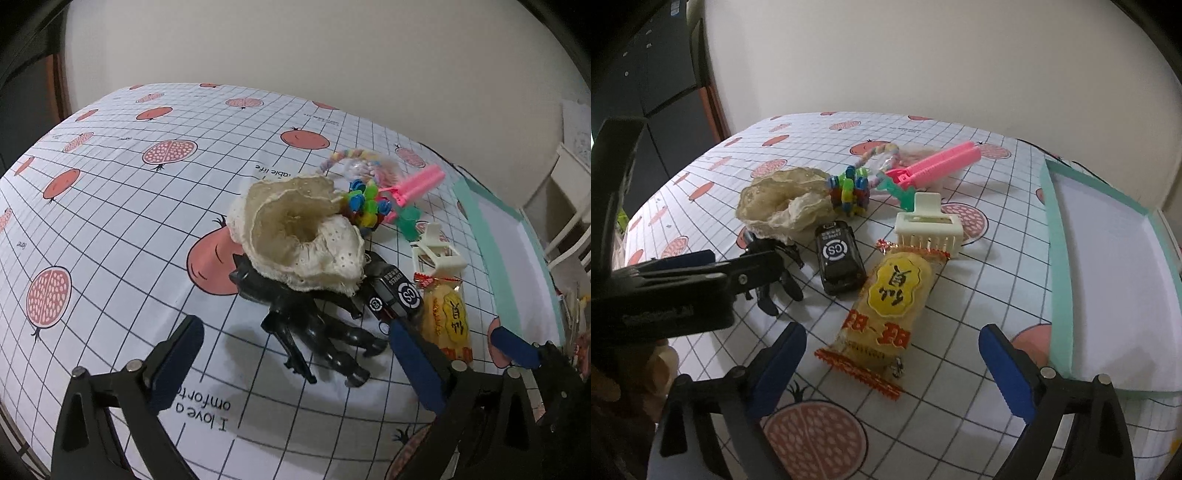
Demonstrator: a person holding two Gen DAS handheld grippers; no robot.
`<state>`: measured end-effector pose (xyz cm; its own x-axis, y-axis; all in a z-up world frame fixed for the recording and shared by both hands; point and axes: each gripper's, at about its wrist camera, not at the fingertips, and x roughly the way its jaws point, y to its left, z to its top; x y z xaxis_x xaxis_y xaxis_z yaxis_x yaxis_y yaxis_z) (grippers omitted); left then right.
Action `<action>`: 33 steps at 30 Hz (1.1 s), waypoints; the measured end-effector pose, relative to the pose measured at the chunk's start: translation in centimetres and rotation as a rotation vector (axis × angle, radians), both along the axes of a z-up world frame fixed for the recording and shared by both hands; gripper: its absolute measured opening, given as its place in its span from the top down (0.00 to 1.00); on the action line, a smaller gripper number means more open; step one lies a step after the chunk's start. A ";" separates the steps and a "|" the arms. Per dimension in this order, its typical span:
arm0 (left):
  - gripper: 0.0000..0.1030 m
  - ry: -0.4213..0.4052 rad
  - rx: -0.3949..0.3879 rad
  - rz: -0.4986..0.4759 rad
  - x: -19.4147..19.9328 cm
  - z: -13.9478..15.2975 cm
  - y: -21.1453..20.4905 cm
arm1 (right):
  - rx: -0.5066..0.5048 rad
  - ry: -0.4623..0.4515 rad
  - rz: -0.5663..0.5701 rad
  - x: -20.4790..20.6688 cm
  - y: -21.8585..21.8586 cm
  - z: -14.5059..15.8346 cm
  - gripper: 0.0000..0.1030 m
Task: Organize objects
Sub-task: 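Reach the left tool to the black figure while the right tool reaches the snack packet, then grasp the black figure with the left tool while the right tool grasps the yellow packet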
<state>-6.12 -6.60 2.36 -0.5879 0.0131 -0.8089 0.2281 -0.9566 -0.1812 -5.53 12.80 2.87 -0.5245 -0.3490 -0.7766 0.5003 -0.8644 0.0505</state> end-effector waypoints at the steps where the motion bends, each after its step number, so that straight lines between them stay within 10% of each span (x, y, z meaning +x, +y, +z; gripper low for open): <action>1: 0.05 -0.008 -0.006 -0.004 -0.2 -0.2 0.1 | -0.007 -0.007 0.000 -0.2 -0.2 -0.1 0.07; 25: 0.17 -0.078 -0.137 0.013 0.0 -1.4 -0.8 | 0.020 -0.060 -0.029 -1.7 -0.1 -1.2 0.47; 33: 0.40 -0.078 -0.166 0.021 0.5 -1.1 -0.9 | 0.014 -0.059 -0.029 -1.6 0.0 -1.1 0.58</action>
